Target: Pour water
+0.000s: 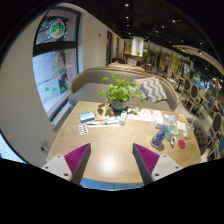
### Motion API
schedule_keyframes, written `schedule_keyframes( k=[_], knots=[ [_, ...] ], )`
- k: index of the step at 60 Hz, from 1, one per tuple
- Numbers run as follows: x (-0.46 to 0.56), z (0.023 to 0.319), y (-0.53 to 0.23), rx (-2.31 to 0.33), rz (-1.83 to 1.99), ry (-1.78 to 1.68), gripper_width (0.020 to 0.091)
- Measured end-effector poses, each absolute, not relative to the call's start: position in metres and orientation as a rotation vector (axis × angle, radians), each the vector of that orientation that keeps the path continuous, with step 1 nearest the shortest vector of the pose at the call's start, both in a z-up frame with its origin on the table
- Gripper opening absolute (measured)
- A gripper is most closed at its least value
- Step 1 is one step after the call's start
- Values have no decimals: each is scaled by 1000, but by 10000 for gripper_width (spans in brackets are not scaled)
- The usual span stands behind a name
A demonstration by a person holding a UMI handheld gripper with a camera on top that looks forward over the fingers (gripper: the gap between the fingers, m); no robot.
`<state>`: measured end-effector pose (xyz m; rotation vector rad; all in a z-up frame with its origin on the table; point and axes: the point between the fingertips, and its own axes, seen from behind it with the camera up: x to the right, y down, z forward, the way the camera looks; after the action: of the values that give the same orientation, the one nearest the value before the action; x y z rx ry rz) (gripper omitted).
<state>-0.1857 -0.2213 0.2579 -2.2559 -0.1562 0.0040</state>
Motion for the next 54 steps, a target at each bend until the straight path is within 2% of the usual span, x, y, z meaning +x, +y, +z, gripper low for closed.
schedule_keyframes(
  k=[15, 31, 37, 54],
  knots=[
    [-131, 236, -218, -2239, -35, -112, 856],
    [-18, 168, -207, -2252, -83, -33, 857],
    [21, 146, -183, -2232, -72, -7, 860],
    [80, 109, -71, -2127, -11, -26, 859]
  ],
)
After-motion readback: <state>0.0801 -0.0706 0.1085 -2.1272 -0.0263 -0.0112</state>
